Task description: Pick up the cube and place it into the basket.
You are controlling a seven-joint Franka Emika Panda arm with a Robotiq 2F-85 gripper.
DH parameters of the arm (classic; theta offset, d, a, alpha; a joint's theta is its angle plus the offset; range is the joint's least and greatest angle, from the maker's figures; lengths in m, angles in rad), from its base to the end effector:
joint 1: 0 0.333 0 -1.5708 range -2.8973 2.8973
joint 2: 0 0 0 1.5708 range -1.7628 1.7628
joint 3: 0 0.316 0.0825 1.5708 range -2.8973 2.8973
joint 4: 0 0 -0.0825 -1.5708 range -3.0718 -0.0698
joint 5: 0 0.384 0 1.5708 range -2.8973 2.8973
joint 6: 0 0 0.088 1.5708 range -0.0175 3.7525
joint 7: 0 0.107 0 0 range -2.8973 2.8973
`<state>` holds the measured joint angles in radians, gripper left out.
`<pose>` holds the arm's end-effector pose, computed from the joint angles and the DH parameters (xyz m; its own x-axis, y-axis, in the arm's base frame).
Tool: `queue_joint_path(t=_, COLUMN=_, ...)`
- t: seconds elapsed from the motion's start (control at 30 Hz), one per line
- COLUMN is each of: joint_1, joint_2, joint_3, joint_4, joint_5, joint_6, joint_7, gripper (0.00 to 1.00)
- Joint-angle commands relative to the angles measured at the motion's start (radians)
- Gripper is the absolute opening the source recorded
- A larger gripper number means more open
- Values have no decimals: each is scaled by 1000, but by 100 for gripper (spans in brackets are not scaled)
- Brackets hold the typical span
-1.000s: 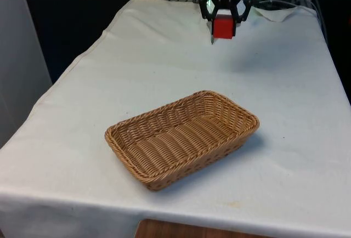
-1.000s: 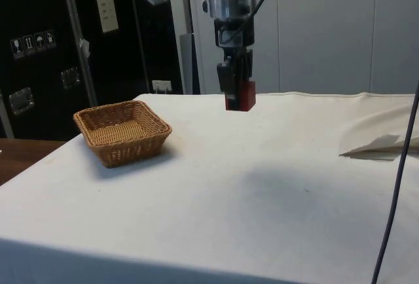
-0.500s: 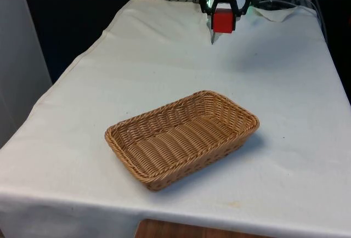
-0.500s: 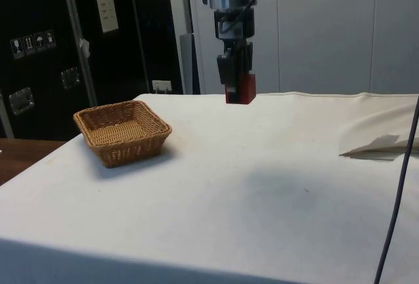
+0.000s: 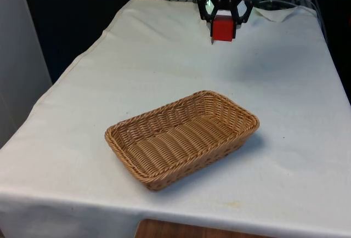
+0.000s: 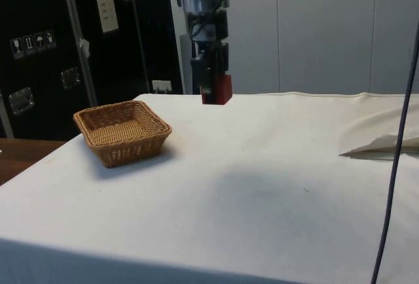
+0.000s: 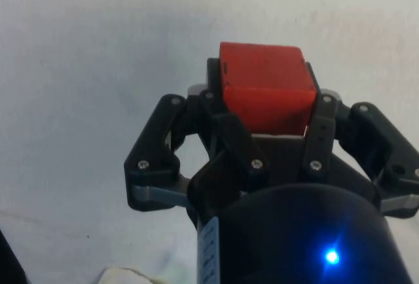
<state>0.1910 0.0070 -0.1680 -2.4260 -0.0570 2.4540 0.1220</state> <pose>0.4873 0.0112 0.3055 0.9982 -0.0548 0.0247 -0.0557 -0.9978 0.0355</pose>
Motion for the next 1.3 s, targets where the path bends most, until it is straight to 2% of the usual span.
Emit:
queue_joint_path(t=0.0, joint_1=2, joint_2=19, joint_3=3, joint_4=25, joint_5=12, joint_6=-13, joint_7=-3, gripper=1)
queue_joint_path(t=0.03, joint_1=0, joint_2=8, joint_3=1, joint_4=11, joint_5=0, joint_6=-2, joint_7=0, gripper=1)
queue_joint_path(t=0.23, joint_1=3, joint_2=84, joint_3=7, joint_4=110, joint_5=16, joint_6=-34, joint_7=-3, gripper=1)
queue_joint_path(t=0.3, joint_1=3, joint_2=86, joint_3=5, joint_4=110, joint_5=6, joint_6=-25, joint_7=0, gripper=1)
queue_joint_path(t=0.37, joint_1=2, joint_2=115, joint_3=8, joint_4=156, joint_5=21, joint_6=-48, joint_7=-7, gripper=1)
queue_joint_path(t=0.63, joint_1=-1, joint_2=169, joint_3=9, joint_4=252, joint_5=35, joint_6=-76, joint_7=-17, gripper=1)
queue_joint_path(t=0.67, joint_1=2, joint_2=164, joint_3=5, joint_4=241, joint_5=17, joint_6=-62, joint_7=-4, gripper=1)
queue_joint_path(t=0.7, joint_1=-2, joint_2=183, joint_3=9, joint_4=276, joint_5=38, joint_6=-84, joint_7=-19, gripper=1)
queue_joint_path(t=0.77, joint_1=-3, joint_2=197, joint_3=9, joint_4=301, joint_5=43, joint_6=-92, joint_7=-22, gripper=1)
queue_joint_path(t=0.97, joint_1=-7, joint_2=255, joint_3=8, joint_4=384, joint_5=67, joint_6=-106, joint_7=-38, gripper=1)
queue_joint_path(t=1.0, joint_1=-2, joint_2=252, joint_3=2, joint_4=378, joint_5=53, joint_6=-95, joint_7=-28, gripper=1)
queue_joint_path(t=1.03, joint_1=-7, joint_2=264, joint_3=8, joint_4=395, joint_5=71, joint_6=-107, joint_7=-41, gripper=1)
queue_joint_path(t=1.27, joint_1=-12, joint_2=330, joint_3=6, joint_4=487, joint_5=101, joint_6=-111, joint_7=-70, gripper=1)
